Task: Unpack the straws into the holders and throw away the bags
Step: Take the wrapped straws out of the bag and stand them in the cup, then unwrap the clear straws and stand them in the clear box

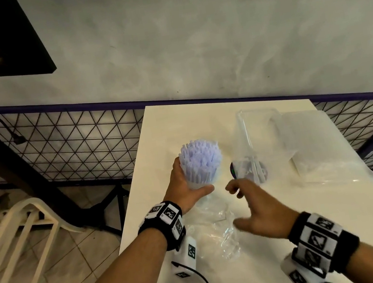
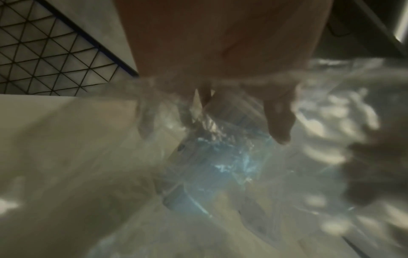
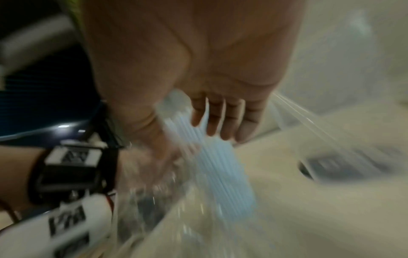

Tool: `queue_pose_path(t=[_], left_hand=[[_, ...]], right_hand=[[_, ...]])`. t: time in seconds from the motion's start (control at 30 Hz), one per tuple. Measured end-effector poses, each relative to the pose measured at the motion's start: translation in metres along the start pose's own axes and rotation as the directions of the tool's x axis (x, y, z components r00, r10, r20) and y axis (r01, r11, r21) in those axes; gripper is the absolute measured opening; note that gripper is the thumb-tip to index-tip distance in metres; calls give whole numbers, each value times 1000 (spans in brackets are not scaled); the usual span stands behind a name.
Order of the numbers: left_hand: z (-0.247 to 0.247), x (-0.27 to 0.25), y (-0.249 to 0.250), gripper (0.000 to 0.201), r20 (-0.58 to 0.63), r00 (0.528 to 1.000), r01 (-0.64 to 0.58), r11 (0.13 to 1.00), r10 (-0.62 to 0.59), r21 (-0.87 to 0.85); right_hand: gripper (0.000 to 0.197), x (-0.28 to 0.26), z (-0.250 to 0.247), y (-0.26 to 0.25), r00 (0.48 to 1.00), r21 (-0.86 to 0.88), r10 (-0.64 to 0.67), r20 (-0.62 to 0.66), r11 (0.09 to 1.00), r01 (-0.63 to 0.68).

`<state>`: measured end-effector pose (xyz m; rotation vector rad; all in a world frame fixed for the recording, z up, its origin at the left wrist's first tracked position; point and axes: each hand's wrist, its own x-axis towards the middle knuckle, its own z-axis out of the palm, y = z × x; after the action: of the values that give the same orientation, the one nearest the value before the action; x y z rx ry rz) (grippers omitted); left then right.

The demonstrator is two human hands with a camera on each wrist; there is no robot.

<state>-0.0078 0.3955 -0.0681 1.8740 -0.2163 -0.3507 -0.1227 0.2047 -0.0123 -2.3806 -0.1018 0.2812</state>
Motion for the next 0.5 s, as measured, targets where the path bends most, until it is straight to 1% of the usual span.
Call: queue_pose_path(t=[0.03, 0.07, 0.1, 0.13, 0.17, 0.2, 0.27, 0.3, 0.33, 0.37, 0.43, 0.47, 0.5], left_hand=[[0, 0, 1, 104, -2, 1000, 7, 1000, -7, 11], [0, -1, 2, 107, -3, 1000, 12, 1000, -11, 17], [0, -2, 3, 110, -1, 1000, 14, 1000, -14, 22], [0, -4, 5, 111, 2, 1000, 6, 1000, -6, 26], [-1, -7, 9, 112, 11, 1000, 7, 999, -8, 32], [-3, -9, 12, 113, 28, 1000, 9, 999, -10, 33], [-13, -18, 18, 120, 52, 998, 27, 999, -29, 45], [-19, -23, 20, 121, 45, 997, 51, 996, -54, 67], [-25, -29, 20, 119, 24, 997, 76, 993, -78, 88], [-32, -35, 21, 113, -8, 996, 89, 991, -88, 104], [-44, -49, 19, 94, -101, 994, 51, 984, -34, 171], [-50, -59, 19, 81, -157, 987, -9, 973, 46, 230], [-55, -72, 19, 66, -191, 969, -95, 952, 156, 292]], right_hand=[[95, -3, 12, 7, 994, 35, 83, 67, 996, -86], [117, -3, 24, 13, 981, 79, 150, 121, 984, -160], [127, -2, 34, 14, 970, 134, 195, 146, 967, -215], [126, 3, 44, 16, 963, 196, 229, 142, 947, -254], [117, 6, 52, 17, 959, 232, 255, 128, 932, -279], [98, 10, 59, 18, 957, 231, 266, 119, 930, -287], [50, 15, 68, 22, 958, 196, 266, 102, 939, -282], [33, 16, 71, 25, 962, 206, 256, 96, 941, -270], [21, 15, 74, 26, 965, 231, 243, 96, 938, -259], [14, 14, 75, 26, 969, 256, 226, 97, 935, -244], [16, 10, 76, 25, 976, 273, 199, 90, 937, -216], [16, 8, 75, 25, 978, 266, 189, 91, 942, -207], [14, 6, 72, 26, 980, 254, 177, 95, 947, -196]])
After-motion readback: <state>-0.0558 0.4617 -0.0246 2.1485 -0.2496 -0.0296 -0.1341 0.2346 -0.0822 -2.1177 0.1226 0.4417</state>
